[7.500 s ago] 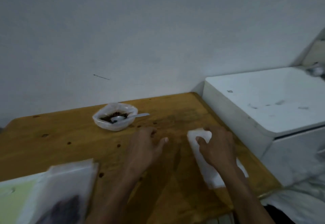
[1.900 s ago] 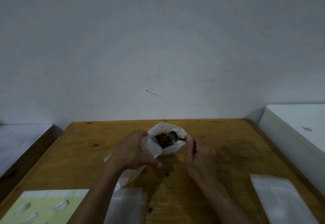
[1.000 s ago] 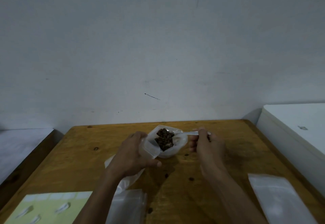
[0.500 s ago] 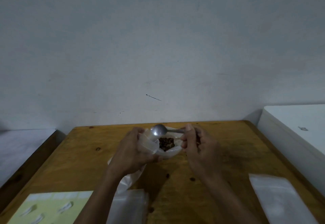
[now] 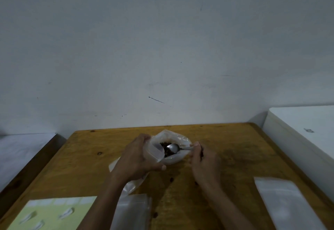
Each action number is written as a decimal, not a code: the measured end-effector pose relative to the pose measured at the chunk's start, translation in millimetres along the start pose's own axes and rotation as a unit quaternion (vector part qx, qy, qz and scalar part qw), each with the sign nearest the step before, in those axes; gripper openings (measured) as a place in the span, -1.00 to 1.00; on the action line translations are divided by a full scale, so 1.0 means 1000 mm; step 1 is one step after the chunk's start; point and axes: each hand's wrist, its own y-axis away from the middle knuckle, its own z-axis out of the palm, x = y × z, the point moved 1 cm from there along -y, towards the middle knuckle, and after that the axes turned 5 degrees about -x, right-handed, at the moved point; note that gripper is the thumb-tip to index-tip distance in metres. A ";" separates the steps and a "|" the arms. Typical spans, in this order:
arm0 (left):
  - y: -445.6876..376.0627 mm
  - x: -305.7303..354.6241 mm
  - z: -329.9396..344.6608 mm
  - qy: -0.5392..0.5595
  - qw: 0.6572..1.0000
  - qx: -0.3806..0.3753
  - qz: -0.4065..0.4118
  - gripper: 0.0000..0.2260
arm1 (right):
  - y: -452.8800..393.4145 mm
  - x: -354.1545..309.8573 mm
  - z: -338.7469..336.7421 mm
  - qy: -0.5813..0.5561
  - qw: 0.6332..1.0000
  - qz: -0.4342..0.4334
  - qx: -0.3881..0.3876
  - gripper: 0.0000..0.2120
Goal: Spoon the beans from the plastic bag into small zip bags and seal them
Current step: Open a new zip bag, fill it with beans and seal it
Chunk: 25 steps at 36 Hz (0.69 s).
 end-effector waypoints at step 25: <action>0.005 -0.002 0.004 0.006 1.000 0.026 -0.016 -0.07 | -0.010 -0.047 -0.034 -0.262 0.952 0.155 0.025 -0.68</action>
